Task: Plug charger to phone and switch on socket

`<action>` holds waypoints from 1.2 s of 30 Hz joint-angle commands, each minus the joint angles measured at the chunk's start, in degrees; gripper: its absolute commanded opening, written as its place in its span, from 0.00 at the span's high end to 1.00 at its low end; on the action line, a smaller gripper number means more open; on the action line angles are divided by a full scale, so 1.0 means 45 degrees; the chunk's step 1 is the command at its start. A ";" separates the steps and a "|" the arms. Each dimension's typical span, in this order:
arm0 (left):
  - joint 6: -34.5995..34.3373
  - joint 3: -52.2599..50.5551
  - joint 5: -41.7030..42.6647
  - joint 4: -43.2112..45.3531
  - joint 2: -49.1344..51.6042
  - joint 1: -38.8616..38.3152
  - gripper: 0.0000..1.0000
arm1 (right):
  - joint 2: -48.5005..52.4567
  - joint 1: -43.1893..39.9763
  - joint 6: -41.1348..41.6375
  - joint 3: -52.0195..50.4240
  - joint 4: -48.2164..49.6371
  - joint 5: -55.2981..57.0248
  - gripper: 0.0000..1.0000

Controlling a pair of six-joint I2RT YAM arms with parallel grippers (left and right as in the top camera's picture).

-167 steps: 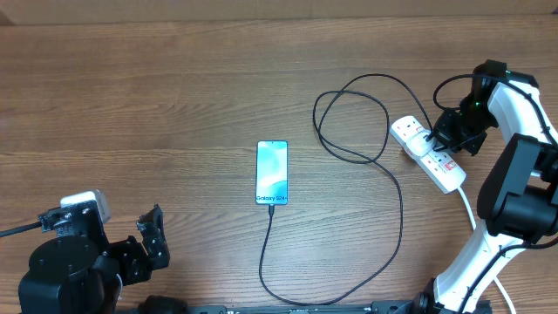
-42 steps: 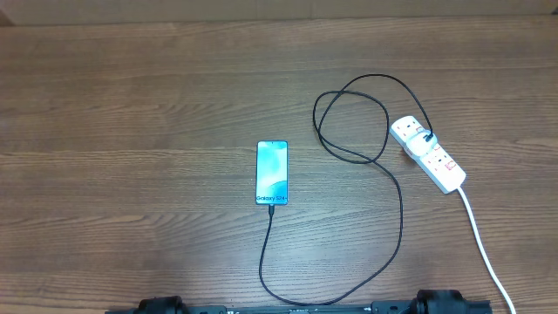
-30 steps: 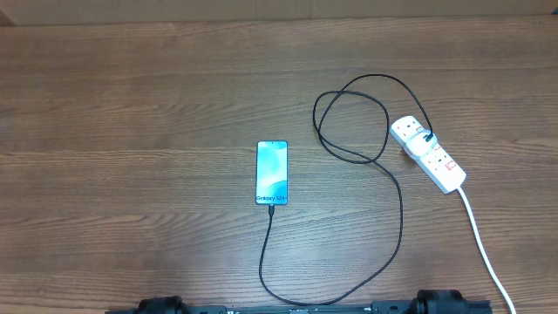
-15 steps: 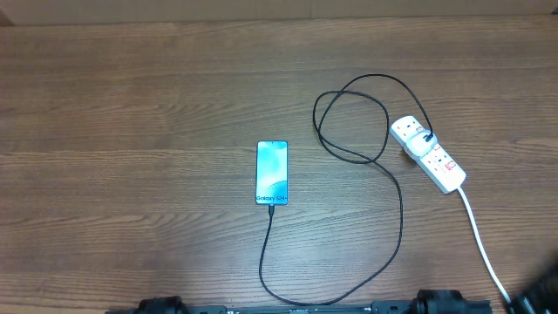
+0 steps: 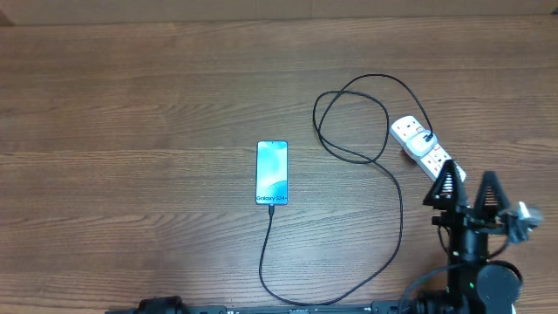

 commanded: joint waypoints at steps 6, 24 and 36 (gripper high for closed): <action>-0.0272 -0.0034 -0.0175 -0.0010 -0.0209 0.0073 0.00 | -0.0092 0.0039 -0.0005 -0.1515 0.0049 0.0719 0.00; -0.0272 -0.0034 -0.0175 -0.0010 -0.0209 0.0073 0.00 | 0.0398 0.0044 -0.0087 -0.1923 -0.0374 0.1239 0.00; -0.0272 -0.0034 -0.0175 -0.0010 -0.0209 0.0073 0.01 | 0.0427 0.0044 -0.0092 -0.1923 -0.1078 0.1234 0.00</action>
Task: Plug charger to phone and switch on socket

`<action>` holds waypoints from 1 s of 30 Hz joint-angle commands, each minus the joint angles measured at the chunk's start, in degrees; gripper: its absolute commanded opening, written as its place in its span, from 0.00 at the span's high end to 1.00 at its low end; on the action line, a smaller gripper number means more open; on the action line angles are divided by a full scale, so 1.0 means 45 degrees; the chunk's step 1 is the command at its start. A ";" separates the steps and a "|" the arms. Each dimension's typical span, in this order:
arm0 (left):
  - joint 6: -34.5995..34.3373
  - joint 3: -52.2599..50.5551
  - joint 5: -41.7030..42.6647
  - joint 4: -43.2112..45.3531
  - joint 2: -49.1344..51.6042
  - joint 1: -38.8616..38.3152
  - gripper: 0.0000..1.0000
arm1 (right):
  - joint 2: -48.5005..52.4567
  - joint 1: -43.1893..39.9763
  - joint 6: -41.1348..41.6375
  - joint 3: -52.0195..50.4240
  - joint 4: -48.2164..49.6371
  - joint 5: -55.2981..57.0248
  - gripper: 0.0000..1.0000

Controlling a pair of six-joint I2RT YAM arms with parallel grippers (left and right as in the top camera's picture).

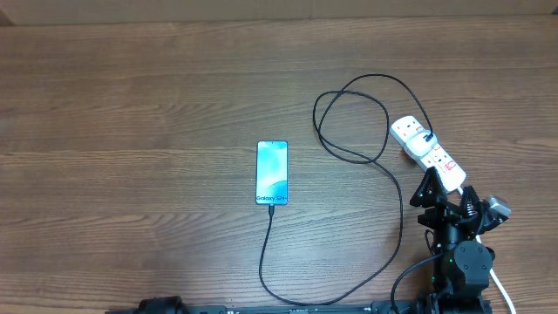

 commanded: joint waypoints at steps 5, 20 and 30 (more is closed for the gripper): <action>-0.0272 -0.0034 -0.0175 -0.0010 -0.0209 0.0073 0.01 | 0.0000 0.0044 -0.0078 0.0005 0.0044 0.0214 0.00; -0.0272 -0.0034 -0.0175 -0.0010 -0.0209 0.0073 0.00 | -0.0607 -0.0005 -0.0073 -0.0656 0.1700 0.0214 0.00; -0.0272 -0.0034 -0.0175 -0.0010 -0.0209 0.0073 0.00 | -0.0607 -0.0010 -0.0078 -0.0627 0.1642 0.0204 0.00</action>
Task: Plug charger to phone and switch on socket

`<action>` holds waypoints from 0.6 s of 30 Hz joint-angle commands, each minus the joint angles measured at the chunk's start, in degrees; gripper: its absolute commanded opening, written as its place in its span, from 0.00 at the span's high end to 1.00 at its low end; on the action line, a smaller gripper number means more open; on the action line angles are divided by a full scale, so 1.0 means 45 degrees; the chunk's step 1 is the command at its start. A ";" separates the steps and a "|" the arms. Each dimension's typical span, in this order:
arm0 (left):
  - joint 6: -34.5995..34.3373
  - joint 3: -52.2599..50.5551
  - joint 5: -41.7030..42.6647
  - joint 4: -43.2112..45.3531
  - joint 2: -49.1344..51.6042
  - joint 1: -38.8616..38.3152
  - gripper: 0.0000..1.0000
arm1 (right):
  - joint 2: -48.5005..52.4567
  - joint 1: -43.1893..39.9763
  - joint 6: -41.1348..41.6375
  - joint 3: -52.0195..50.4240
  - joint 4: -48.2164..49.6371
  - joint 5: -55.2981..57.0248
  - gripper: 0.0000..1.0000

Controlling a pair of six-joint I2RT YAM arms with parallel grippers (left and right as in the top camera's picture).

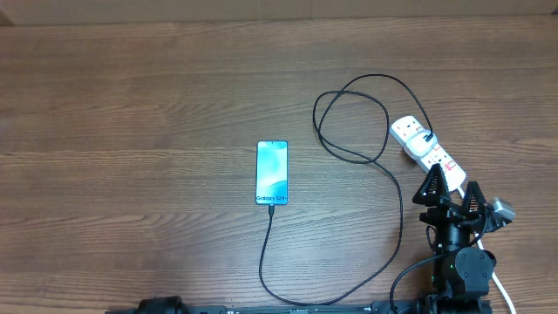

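Note:
A phone [272, 173] with a lit blue screen lies face up mid-table, a black cable [366, 157] plugged into its near end. The cable runs down, round to the right and loops up to a plug in the white socket strip [420, 144] at right. My right gripper [451, 191] stands open at the strip's near end, its two black fingertips straddling it. The strip's switch is too small to read. Only the base of the left arm [161, 306] shows at the bottom edge; its gripper is out of view.
The brown wooden table [131, 131] fills the view. The strip's white lead [499, 286] runs off at the bottom right beside my right arm. The cable's loops lie between phone and strip.
My right gripper has shifted slightly right and away, and its fingers stand a bit wider apart at the strip's near end. Phone, cable and strip have not moved.
At first my right gripper was open, wide, just below and right of the strip's near end. Then it sat lower and to the left, fingers closer together. Now it is open again over the strip's end. The phone stayed plugged in throughout.

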 commanded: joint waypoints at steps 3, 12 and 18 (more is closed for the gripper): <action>-0.0272 -0.0034 -0.0175 -0.0010 -0.0209 0.0073 0.00 | -0.0141 0.0000 -0.0078 -0.0141 0.0121 0.0121 0.00; -0.0267 -0.0034 -0.0175 -0.0010 -0.0209 0.0073 0.01 | -0.0141 0.0000 -0.0087 -0.0141 0.0117 0.0034 0.00; -0.0272 -0.0034 -0.0175 -0.0010 -0.0209 0.0073 0.00 | -0.0141 -0.0010 -0.4692 -0.0151 0.0049 -0.0413 0.00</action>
